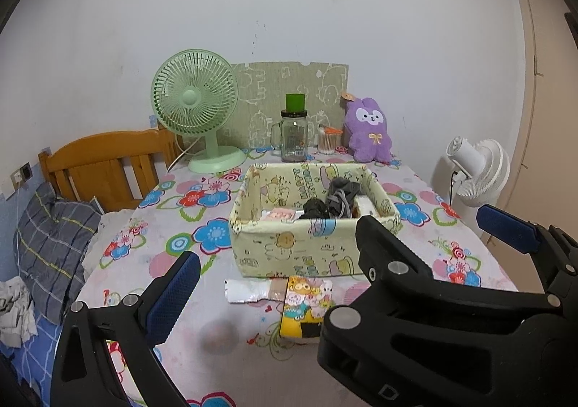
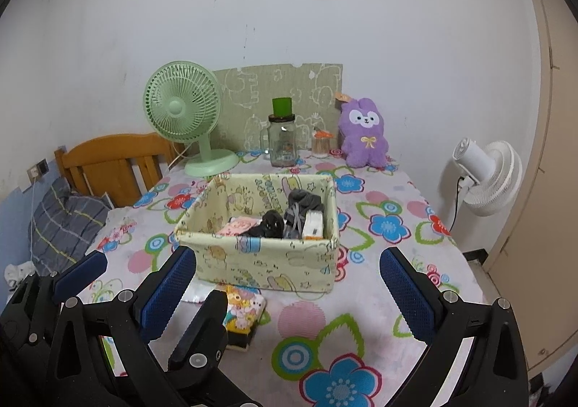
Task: Organize soft objects
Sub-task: 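Withdraw both tools from the box toward the yellow cartoon box, then move the right gripper down to the yellow cartoon-print box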
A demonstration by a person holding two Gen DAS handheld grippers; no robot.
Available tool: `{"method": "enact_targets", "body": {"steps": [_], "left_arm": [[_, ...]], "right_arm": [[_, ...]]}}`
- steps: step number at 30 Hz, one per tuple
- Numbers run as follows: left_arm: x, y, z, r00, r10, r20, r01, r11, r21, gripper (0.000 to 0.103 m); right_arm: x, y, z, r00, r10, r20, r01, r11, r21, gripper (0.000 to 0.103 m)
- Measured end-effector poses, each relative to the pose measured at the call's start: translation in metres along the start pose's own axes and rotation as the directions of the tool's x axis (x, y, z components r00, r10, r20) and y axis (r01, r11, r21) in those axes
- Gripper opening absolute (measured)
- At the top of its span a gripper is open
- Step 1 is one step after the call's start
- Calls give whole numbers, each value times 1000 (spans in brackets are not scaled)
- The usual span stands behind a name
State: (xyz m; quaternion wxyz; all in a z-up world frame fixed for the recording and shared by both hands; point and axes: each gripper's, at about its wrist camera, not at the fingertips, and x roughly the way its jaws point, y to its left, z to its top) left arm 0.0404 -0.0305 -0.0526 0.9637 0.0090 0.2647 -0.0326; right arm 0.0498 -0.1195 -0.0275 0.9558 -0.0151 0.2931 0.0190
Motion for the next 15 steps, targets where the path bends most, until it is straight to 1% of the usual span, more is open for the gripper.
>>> {"method": "enact_targets", "body": {"steps": [8, 15], "left_arm": [[5, 3, -19, 1000, -6, -14, 6, 1000, 4, 102], [12, 5, -35, 999, 11, -39, -11, 1000, 10, 103]], "right_arm": [[4, 3, -21, 1000, 20, -2, -20, 1000, 1, 103], [14, 6, -37, 999, 37, -21, -37, 999, 12, 103]]}}
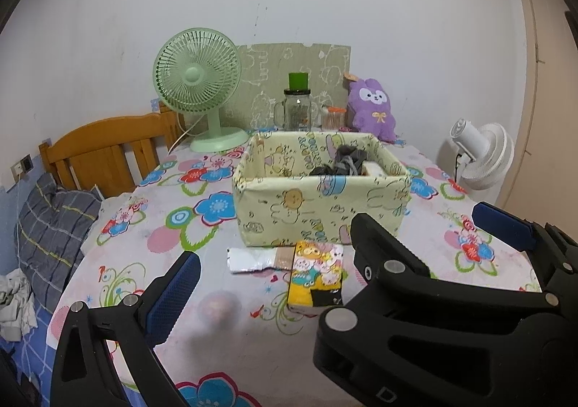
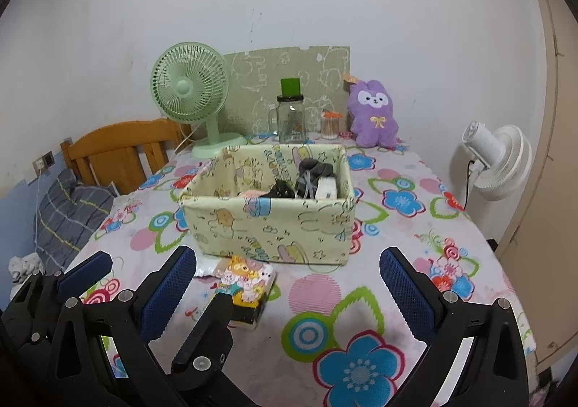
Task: Organize soft objects
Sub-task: 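Move the right gripper down to the yellow cartoon-print box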
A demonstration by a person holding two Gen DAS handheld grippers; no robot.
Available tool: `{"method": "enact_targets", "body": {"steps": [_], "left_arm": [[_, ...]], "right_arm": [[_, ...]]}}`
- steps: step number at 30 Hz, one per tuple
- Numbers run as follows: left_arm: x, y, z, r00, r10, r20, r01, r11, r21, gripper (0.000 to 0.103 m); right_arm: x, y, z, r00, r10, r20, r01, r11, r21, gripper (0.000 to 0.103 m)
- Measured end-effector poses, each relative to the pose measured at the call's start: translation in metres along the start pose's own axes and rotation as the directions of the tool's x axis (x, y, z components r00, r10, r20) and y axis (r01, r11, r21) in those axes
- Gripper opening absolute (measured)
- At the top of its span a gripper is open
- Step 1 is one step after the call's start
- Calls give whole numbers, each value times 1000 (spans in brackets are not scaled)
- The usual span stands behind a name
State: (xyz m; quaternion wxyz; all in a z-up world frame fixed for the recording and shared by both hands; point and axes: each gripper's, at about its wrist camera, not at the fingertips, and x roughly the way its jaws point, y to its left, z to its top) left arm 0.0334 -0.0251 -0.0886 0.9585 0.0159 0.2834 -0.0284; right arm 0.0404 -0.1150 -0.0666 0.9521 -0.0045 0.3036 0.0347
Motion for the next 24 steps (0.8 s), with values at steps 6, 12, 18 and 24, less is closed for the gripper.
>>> {"method": "enact_targets", "body": {"steps": [6, 12, 18, 24], "left_arm": [[5, 4, -12, 1000, -1, -8, 1, 1000, 0, 102], [15, 9, -21, 999, 0, -40, 0, 1000, -3, 102], [26, 18, -27, 997, 7, -71, -8, 1000, -19, 102], [40, 30, -31, 993, 30, -115, -35, 999, -34, 102]], "right_arm": [[6, 2, -12, 1000, 7, -8, -7, 1000, 4, 103], [19, 6, -23, 999, 14, -34, -13, 1000, 11, 103], [32, 11, -28, 997, 25, -66, -24, 1000, 9, 103], [47, 19, -33, 994, 36, -104, -36, 999, 0, 103]]}}
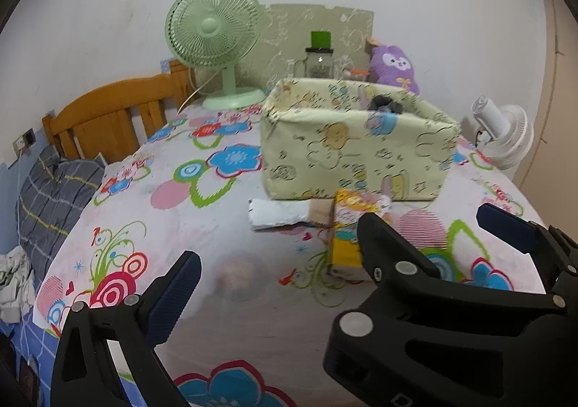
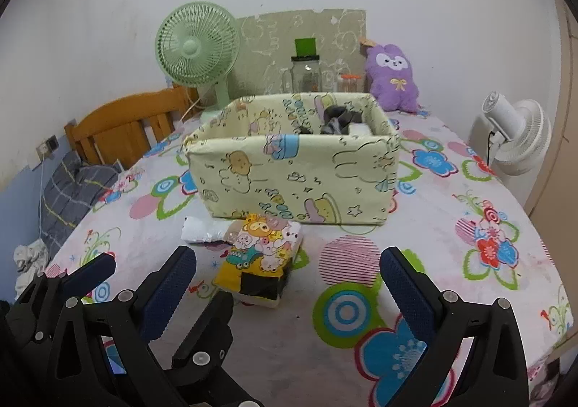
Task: Organize soft objects
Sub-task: 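Move the right gripper down to the yellow cartoon-print box, then close the right gripper around the yellow cartoon-print box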
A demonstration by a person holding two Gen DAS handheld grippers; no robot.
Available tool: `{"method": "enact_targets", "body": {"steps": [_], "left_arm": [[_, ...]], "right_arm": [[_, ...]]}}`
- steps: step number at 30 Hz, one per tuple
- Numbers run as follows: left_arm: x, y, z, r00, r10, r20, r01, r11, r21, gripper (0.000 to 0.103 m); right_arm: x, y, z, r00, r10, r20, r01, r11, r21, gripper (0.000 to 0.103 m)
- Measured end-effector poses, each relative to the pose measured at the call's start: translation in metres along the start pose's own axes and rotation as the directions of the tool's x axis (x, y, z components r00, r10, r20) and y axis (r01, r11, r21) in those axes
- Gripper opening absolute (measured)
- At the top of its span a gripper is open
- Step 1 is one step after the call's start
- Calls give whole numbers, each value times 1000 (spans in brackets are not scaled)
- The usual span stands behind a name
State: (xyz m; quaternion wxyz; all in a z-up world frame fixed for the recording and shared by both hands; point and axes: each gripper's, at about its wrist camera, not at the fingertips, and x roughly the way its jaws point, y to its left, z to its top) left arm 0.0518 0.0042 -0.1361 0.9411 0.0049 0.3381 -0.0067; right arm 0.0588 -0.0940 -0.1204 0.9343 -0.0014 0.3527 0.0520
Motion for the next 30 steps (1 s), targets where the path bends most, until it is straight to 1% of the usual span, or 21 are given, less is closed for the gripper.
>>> {"method": "enact_targets", "body": {"steps": [5, 10, 16, 17, 18, 22, 28, 30], "left_arm": [[13, 8, -2, 999, 4, -32, -4, 1000, -14, 101], [22, 14, -5, 998, 8, -58, -9, 1000, -14, 101], [29, 24, -8, 995, 42, -85, -43, 999, -9, 100], [31, 26, -8, 995, 48, -91, -49, 999, -13, 98], [33, 29, -9, 994, 48, -98, -50, 999, -22, 96], [40, 34, -9, 992, 46, -114, -51, 998, -42, 95], [46, 31, -9, 992, 32, -125, -37, 999, -33, 95], [47, 29, -8, 991, 29, -129, -33, 999, -28, 94]], "right_arm": [[16, 3, -2, 999, 16, -48, -16, 1000, 11, 103], [30, 6, -2, 997, 15, -82, -14, 1000, 11, 101], [43, 12, -2, 993, 16, -113, -14, 1000, 16, 100], [45, 13, -2, 993, 16, -117, -14, 1000, 15, 100], [47, 15, -3, 992, 16, -125, -14, 1000, 14, 98], [58, 19, -5, 987, 18, -158, -17, 1000, 11, 93], [69, 17, -6, 979, 30, -201, -23, 999, 41, 79], [70, 18, -6, 981, 20, -195, -14, 999, 30, 70]]}}
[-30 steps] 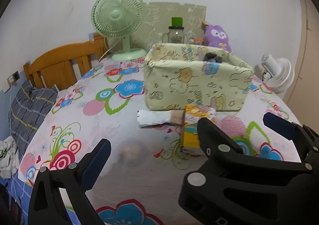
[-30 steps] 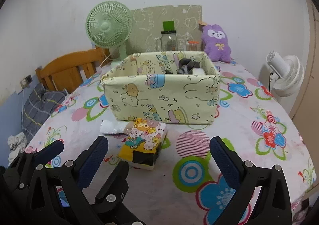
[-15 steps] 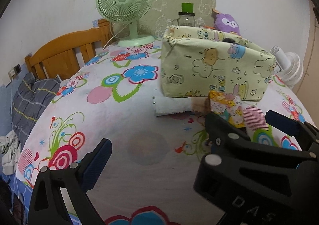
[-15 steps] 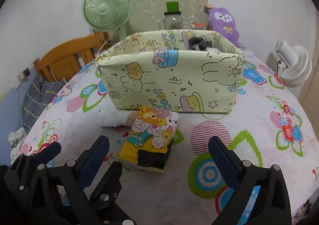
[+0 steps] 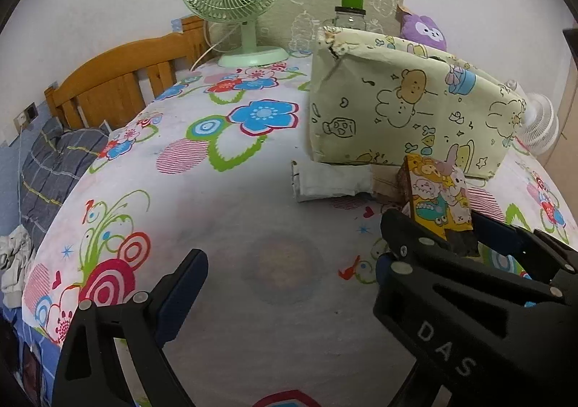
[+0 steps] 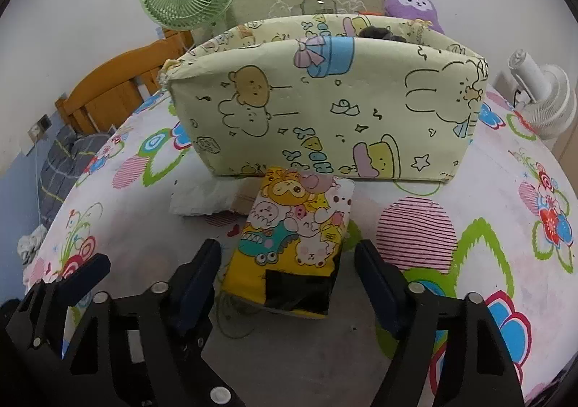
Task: Organize soft objects
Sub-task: 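Close the right gripper around the yellow cartoon-print box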
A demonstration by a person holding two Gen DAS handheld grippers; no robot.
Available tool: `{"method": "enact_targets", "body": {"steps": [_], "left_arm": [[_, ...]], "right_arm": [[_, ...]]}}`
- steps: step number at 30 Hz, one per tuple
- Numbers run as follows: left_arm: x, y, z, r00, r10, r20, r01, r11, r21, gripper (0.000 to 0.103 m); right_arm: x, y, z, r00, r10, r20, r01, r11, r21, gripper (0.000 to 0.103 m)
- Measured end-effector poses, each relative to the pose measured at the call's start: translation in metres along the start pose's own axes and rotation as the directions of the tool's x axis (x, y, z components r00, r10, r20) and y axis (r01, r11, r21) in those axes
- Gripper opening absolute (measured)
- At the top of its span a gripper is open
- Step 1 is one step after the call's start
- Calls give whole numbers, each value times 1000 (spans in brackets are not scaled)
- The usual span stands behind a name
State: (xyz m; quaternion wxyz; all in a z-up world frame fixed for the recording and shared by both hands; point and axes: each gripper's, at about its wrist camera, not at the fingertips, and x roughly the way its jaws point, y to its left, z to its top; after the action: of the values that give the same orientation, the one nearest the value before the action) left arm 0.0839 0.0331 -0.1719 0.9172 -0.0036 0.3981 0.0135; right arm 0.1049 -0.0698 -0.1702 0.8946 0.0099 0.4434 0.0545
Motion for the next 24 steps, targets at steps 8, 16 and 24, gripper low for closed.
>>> {"method": "enact_targets", "body": {"steps": [8, 16, 24], "left_arm": [[4, -9, 4, 1000, -7, -7, 7, 1000, 20, 95], [5, -22, 14, 1000, -1, 17, 0, 999, 55, 95], [13, -33, 28, 999, 1, 38, -5, 995, 104, 96]], "right_arm": [[-4, -7, 0, 1000, 4, -10, -4, 1000, 3, 55], [-14, -29, 2, 999, -29, 23, 28, 998, 58, 54], [-15, -40, 12, 998, -55, 24, 52, 995, 83, 54]]}}
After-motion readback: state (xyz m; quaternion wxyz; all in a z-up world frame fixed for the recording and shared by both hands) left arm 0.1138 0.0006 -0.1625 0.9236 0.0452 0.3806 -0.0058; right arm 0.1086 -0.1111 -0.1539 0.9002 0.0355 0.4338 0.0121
